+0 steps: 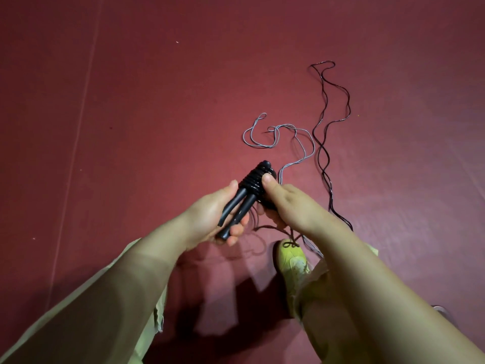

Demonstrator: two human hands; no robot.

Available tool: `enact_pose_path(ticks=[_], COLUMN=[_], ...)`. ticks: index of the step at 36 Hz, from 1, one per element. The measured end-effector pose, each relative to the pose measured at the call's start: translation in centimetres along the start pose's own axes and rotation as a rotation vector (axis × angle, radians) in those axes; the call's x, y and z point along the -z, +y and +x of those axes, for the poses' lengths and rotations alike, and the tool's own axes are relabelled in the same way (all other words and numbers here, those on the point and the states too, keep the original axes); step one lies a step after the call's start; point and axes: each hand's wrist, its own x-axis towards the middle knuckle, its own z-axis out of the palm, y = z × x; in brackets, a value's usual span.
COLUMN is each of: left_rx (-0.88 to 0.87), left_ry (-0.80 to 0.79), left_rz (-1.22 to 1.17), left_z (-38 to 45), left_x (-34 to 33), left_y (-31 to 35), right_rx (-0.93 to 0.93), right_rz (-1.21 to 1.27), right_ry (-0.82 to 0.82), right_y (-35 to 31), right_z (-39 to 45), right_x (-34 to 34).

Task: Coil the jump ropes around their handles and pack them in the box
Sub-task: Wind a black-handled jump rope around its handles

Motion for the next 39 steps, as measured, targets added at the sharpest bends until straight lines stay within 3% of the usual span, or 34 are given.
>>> enact_pose_path(ticks=[3, 13, 18, 25, 33, 39], left_rx=[-0.031, -0.044, -0.097, -0.148, -0.165, -0.114], left_ry=[0.144, 0.259, 0.429, 0.498, 0.384, 0.388], left_rz=[0.108, 0.264, 0.609, 0.972, 0.896, 0.692], left_z=[0.3, 1.0, 1.4, 0.8, 0.7, 1.4], left_x=[-0.2, -0.5, -0.8, -0.6, -0.2, -0.2], left_y=[-0.4, -0.4, -1.1, -0.9, -1.5, -1.0], right_rx=[-0.029, -0.139, -0.241, -0.249, -0.316, -0.200], right_rz=[-0.114, -0.172, -0.143, -0.064, 0.089, 0.189], right_ry=[0.064, 0.167, 0.173, 0.116, 0.083, 0.108], right_y=[0.2, -0.2, 0.3, 0.3, 0.3, 0.0], right_z=[0.3, 0.6, 0.7, 0.8, 0.9, 0.7], right_x=[-0.4, -1.3, -2.1, -2.0, -1.2, -1.3])
